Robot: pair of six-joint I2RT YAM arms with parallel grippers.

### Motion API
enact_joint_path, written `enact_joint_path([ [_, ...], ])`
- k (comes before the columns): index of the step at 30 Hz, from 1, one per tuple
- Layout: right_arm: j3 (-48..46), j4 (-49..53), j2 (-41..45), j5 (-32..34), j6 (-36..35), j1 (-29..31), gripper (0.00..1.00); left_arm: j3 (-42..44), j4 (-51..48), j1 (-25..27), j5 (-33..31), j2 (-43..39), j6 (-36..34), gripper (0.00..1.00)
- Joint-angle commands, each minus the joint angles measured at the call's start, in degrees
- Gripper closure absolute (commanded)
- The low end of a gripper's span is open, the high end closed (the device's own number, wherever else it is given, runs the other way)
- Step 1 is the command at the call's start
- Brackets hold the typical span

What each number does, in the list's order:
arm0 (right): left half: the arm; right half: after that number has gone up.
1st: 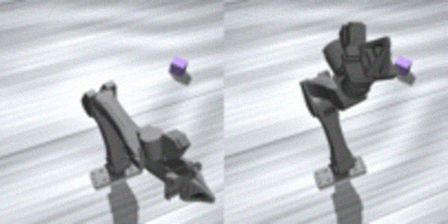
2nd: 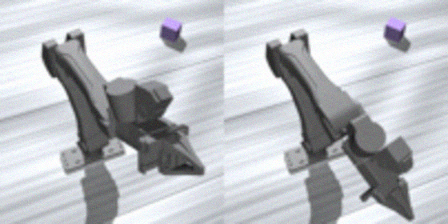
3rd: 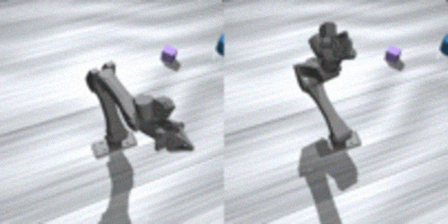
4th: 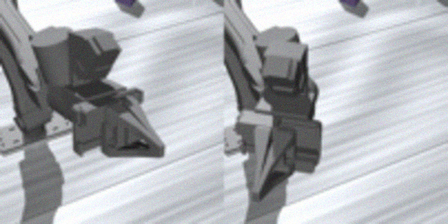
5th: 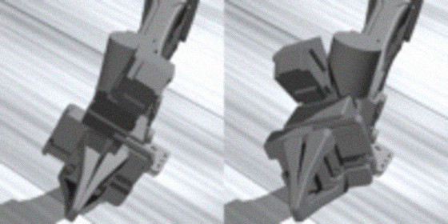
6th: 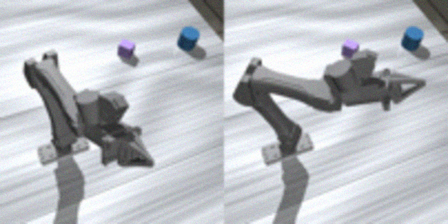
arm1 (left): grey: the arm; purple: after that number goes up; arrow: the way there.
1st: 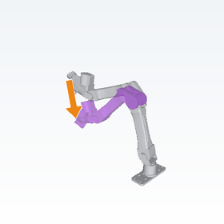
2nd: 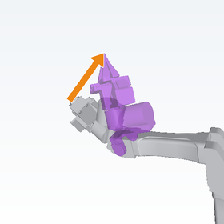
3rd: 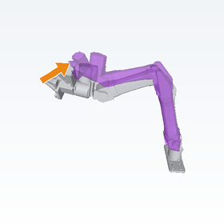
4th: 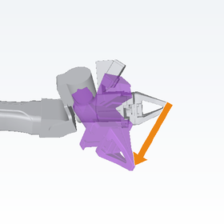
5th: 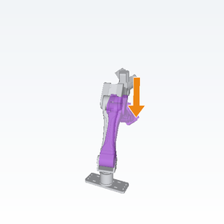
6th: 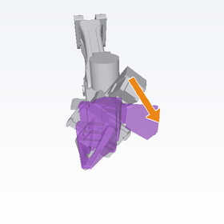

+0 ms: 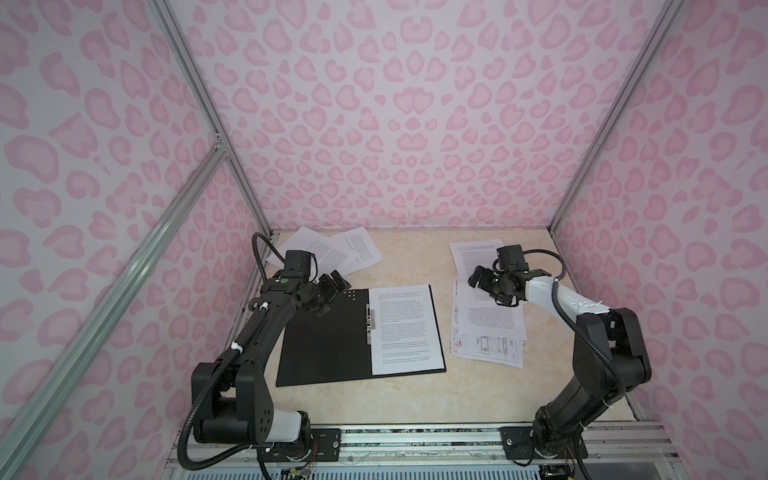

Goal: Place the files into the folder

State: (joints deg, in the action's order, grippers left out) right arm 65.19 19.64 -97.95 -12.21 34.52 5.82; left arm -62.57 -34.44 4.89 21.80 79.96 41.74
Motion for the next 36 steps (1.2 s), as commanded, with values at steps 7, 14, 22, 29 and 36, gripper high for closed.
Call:
enact_joint_path([
  [7, 6.3, -3.2, -11.0, -5.7, -7.0, -12.4, 0.03, -11.7, 7.3, 23.7, 2.7, 8.9, -3.8, 0.03],
  [14, 7.7, -1.8, -14.5, -8.6, -8.6, -11.1, 0.05, -31.8, 9.2, 31.1, 7.0, 29.7, -3.0, 0.02],
  [22, -0.7, -1.5, -11.4, -11.1, -9.1, -7.9, 0.05, -47.5, 12.9, 32.5, 9.9, 46.5, 0.1, 0.02],
  [29, -11.9, -3.6, -3.4, -12.1, -5.5, -5.4, 0.05, -54.3, 13.3, 33.3, 12.4, 55.0, 2.3, 0.02],
  [36, -8.2, -6.8, -1.4, -15.3, -2.5, -9.8, 0.04, -55.6, 14.5, 34.3, 13.7, 59.1, 3.3, 0.02],
])
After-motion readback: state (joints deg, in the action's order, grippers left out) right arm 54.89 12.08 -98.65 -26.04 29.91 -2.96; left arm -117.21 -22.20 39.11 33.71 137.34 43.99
